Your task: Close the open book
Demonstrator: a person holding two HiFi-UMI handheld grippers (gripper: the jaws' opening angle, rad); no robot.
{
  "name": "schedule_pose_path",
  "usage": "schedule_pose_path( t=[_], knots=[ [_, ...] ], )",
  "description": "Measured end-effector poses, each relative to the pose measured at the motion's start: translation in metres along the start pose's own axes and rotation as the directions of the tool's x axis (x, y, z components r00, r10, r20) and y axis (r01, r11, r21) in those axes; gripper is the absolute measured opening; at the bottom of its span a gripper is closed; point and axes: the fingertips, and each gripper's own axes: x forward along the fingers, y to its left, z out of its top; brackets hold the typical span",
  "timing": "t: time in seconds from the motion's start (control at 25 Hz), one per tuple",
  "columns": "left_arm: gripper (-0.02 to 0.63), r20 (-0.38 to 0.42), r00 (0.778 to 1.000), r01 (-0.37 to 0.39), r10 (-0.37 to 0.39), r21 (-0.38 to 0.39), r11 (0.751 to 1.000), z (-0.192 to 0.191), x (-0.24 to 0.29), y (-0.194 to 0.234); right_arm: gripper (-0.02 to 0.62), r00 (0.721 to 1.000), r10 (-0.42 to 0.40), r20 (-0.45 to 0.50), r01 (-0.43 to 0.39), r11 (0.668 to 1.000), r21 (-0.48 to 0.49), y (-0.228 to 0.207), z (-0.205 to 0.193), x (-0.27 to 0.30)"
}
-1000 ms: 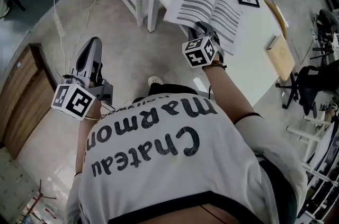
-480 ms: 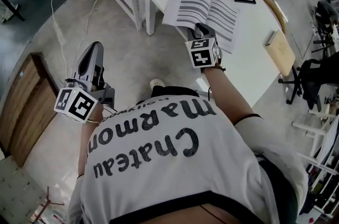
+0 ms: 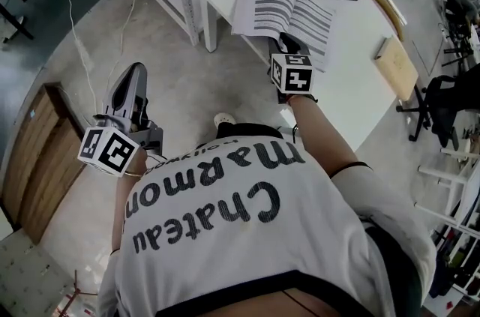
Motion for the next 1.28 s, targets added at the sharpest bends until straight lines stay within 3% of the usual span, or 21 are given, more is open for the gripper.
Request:
schedule_pose_path(
  t=[0.28, 0.6, 0.8, 0.88, 1.04, 1.28],
  knots=[
    [0.023, -0.017, 1.0, 0.012, -0.011, 0.018, 1.0, 0.0, 0.002, -0.003, 0.12, 0.998, 0.006, 0.062, -0.019, 0.976, 0.218, -0.017, -0.006, -0.005],
    [0.023, -0.044, 0.999, 0.031, -0.03, 0.03, 0.999, -0.002, 0.008, -0.008, 0.087, 0.998, -0.025, 0.065, -0.009, 0.883, 0.469, -0.043, -0.031, -0.013],
    [0.023, -0.057, 0.997, 0.048, -0.046, 0.038, 0.998, -0.004, 0.014, -0.014, 0.077, 0.997, -0.016, 0.07, -0.026, 0.834, 0.551, -0.048, -0.035, -0.014],
    [0.023, -0.062, 0.997, 0.054, -0.052, 0.037, 0.998, -0.006, 0.017, -0.016, 0.077, 0.997, -0.006, 0.077, -0.042, 0.793, 0.608, -0.049, -0.035, -0.014],
    [0.023, -0.072, 0.996, 0.06, -0.058, 0.034, 0.998, -0.01, 0.021, -0.017, 0.071, 0.996, -0.01, 0.091, -0.061, 0.668, 0.741, -0.057, -0.039, -0.014],
    [0.023, -0.084, 0.994, 0.076, -0.073, 0.037, 0.996, -0.013, 0.027, -0.024, 0.063, 0.994, -0.02, 0.105, -0.081, 0.503, 0.86, -0.068, -0.046, -0.017]
  ],
)
